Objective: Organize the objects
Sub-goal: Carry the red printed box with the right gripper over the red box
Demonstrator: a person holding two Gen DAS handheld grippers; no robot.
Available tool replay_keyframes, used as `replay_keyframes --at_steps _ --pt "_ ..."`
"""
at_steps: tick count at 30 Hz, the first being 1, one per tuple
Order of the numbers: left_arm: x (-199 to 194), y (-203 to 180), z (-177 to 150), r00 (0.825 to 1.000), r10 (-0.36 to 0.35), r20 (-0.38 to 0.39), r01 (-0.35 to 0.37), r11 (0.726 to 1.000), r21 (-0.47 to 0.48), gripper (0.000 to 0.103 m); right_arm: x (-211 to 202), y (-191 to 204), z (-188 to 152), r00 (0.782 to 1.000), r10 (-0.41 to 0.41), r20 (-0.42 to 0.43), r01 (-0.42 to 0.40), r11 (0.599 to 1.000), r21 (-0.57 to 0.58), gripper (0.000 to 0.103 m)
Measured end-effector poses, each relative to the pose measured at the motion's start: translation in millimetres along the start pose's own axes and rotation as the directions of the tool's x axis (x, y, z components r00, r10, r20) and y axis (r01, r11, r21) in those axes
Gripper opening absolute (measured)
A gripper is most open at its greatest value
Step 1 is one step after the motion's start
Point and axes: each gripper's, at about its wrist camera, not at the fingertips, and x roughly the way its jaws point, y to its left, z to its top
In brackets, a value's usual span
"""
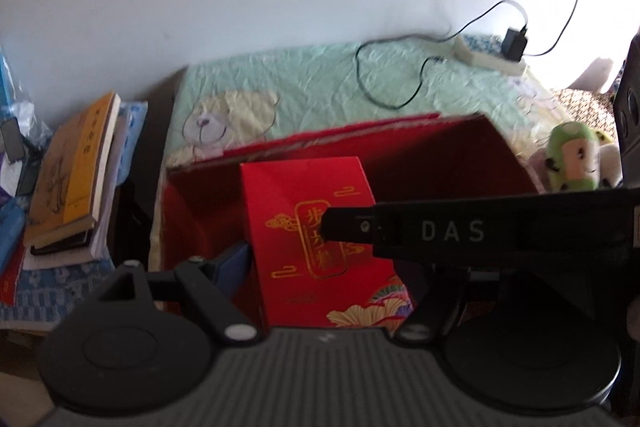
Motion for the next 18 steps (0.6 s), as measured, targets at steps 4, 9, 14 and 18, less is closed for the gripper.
replay_keyframes --at_steps 4,9,14,18 --pt "21.7 11.3 -3.1 0.998 0.002 -0.057 -0.004 1.000 -0.029 0.075 23.7 -6.7 2.2 0.998 -0.013 -0.067 0.014 1.000 0.024 0.040" --pt "38.2 21.8 -4.4 0.996 0.004 -0.095 -0.008 0.999 -0.038 0.075 43.0 -11.7 2.3 0.993 -0.013 -0.117 0.018 0.999 0.046 0.040" --pt "44.9 24.2 -2.7 0.995 0.017 -0.094 -0.020 0.999 -0.034 0.077 45.0 -22.6 5.0 0.992 0.018 -0.123 -0.004 0.994 0.108 0.040" --pt "46.4 20.9 -4.7 0.996 0.037 -0.083 -0.038 0.999 -0.013 0.080 44.0 -25.2 4.4 0.993 0.017 -0.114 -0.003 0.992 0.124 0.039"
